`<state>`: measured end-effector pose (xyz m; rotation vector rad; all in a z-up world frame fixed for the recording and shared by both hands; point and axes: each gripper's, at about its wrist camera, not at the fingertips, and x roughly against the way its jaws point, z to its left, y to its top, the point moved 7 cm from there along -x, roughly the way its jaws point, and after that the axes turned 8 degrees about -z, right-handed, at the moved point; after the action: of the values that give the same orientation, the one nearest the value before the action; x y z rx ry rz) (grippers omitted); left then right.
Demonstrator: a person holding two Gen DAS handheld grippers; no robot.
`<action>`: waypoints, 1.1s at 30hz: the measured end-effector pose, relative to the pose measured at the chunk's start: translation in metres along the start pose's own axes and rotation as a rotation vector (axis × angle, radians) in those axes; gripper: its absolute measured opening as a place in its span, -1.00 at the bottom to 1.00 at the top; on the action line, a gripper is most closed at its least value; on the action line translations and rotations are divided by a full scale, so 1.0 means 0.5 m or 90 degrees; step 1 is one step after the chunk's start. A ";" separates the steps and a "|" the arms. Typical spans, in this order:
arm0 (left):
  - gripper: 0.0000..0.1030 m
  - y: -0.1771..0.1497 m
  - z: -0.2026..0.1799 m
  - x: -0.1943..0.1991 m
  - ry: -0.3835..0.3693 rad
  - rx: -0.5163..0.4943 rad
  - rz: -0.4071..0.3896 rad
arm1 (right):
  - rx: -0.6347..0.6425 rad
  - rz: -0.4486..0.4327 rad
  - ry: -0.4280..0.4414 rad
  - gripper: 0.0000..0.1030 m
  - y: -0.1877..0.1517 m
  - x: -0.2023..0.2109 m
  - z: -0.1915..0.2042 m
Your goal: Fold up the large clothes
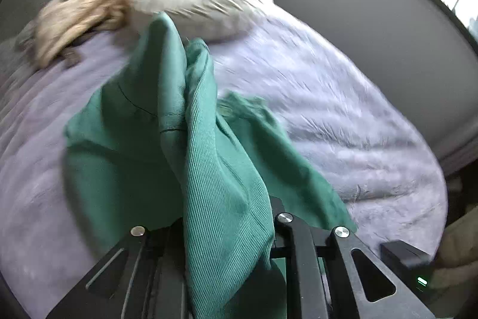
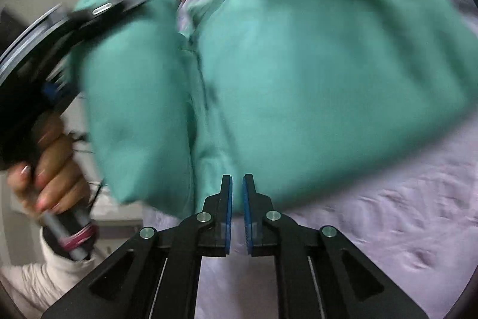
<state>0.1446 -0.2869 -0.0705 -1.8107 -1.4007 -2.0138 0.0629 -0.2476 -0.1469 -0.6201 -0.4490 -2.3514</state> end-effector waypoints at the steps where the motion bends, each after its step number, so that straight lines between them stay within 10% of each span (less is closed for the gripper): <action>1: -0.64 -0.008 -0.022 -0.038 0.007 -0.015 0.017 | -0.011 -0.006 -0.004 -0.81 -0.004 0.013 -0.019; 5: -0.44 -0.036 -0.052 -0.122 0.059 -0.043 0.054 | -0.071 -0.023 0.004 -0.81 -0.019 0.051 -0.083; 13: 0.83 0.012 -0.120 -0.050 -0.043 -0.038 -0.022 | -0.098 -0.048 0.005 -0.81 -0.053 0.111 -0.123; 19: 1.00 0.042 -0.050 0.060 -0.018 -0.016 -0.115 | -0.071 -0.072 -0.039 -0.78 -0.022 0.121 -0.107; 22: 1.00 0.021 0.031 0.102 0.047 0.007 -0.130 | -0.054 -0.095 -0.053 -0.09 -0.003 0.140 -0.094; 23: 1.00 0.012 0.061 0.112 0.067 0.017 -0.129 | -0.038 -0.107 -0.059 0.22 0.005 0.149 -0.078; 33: 1.00 -0.185 0.254 0.110 0.190 0.170 -0.028 | 0.250 -0.119 -0.227 0.43 0.083 0.124 0.103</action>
<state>0.1666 -0.1232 -0.0919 -1.3220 -1.5378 -1.9088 0.0649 -0.2854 -0.0645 -0.8347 -1.1403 -2.2303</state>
